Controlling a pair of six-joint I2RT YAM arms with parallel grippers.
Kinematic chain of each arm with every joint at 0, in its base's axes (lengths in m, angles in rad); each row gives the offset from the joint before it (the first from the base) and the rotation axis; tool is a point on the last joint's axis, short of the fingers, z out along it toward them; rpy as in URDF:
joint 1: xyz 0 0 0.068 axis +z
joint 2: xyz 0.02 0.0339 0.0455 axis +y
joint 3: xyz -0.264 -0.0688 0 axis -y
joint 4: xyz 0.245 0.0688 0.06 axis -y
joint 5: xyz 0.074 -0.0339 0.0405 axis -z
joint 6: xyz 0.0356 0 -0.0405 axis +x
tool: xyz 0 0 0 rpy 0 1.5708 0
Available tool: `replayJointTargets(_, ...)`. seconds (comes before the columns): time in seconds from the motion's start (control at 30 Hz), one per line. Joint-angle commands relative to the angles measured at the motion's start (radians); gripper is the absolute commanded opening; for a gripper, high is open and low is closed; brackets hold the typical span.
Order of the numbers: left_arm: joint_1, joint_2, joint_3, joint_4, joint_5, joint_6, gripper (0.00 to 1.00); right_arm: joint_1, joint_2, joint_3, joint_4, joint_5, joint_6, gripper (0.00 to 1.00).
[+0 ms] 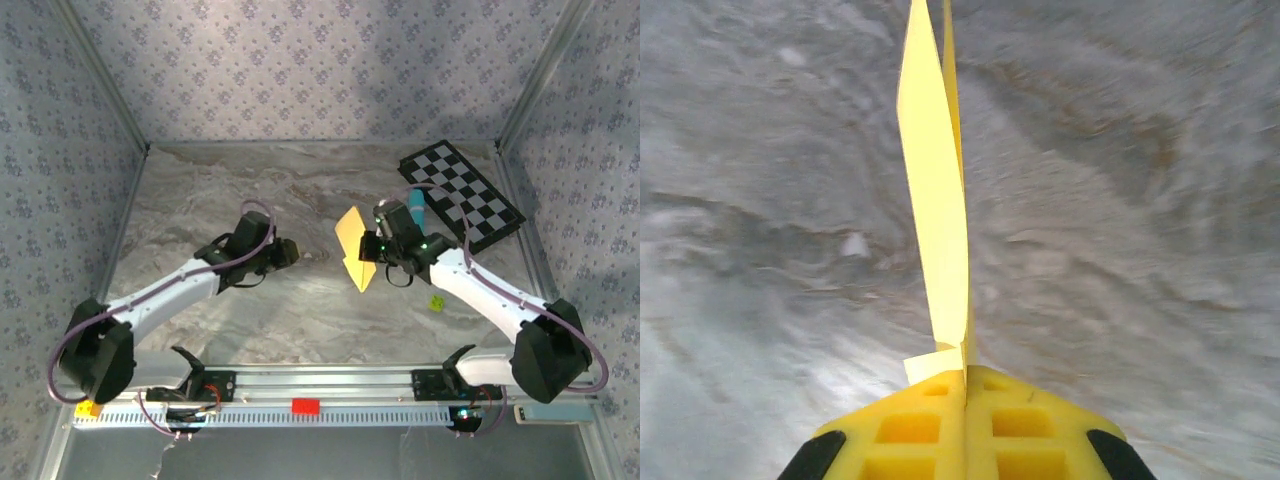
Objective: Fold a paper plane with a square sheet of paper (pick it up from the middle)
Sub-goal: Turn over the paper at the center of the table.
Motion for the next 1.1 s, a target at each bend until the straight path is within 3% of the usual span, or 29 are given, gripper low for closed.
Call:
replayJointTargets(0.0, 0.027, -0.092, -0.047, -0.063, -0.13, -0.057, 0.34, 0.083, 0.052, 0.087, -0.307, 0.377, -0.093, 0.05)
replayJointTargets(0.1, 0.046, -0.174, -0.075, -0.11, -0.208, -0.086, 0.36, 0.167, 0.158, 0.181, -0.436, 0.608, -0.038, 0.05)
replayJointTargets(0.23, 0.068, -0.267, -0.091, -0.204, -0.314, -0.123, 0.38, 0.274, 0.36, 0.334, -0.602, 0.799, 0.09, 0.05)
replayJointTargets(0.4, 0.096, -0.382, -0.114, -0.279, -0.39, -0.156, 0.38, 0.381, 0.628, 0.508, -0.701, 0.809, 0.171, 0.05)
replayJointTargets(0.57, 0.105, -0.505, -0.123, -0.347, -0.482, -0.173, 0.39, 0.466, 0.791, 0.636, -0.642, 0.702, 0.145, 0.08)
replayJointTargets(0.7, 0.113, -0.568, -0.129, -0.362, -0.507, -0.154, 0.4, 0.489, 0.805, 0.653, -0.528, 0.57, 0.094, 0.17)
replayJointTargets(0.8, 0.114, -0.567, -0.123, -0.364, -0.494, -0.137, 0.41, 0.478, 0.732, 0.589, -0.381, 0.429, 0.048, 0.32)
replayJointTargets(0.93, 0.117, -0.521, -0.117, -0.324, -0.434, -0.104, 0.41, 0.409, 0.525, 0.399, -0.14, 0.193, 0.042, 0.5)
replayJointTargets(1.0, 0.118, -0.482, -0.117, -0.286, -0.377, -0.083, 0.41, 0.356, 0.411, 0.275, -0.037, 0.12, 0.06, 0.52)
replayJointTargets(1.07, 0.118, -0.429, -0.118, -0.221, -0.288, -0.046, 0.42, 0.288, 0.294, 0.107, 0.1, 0.007, 0.077, 0.45)
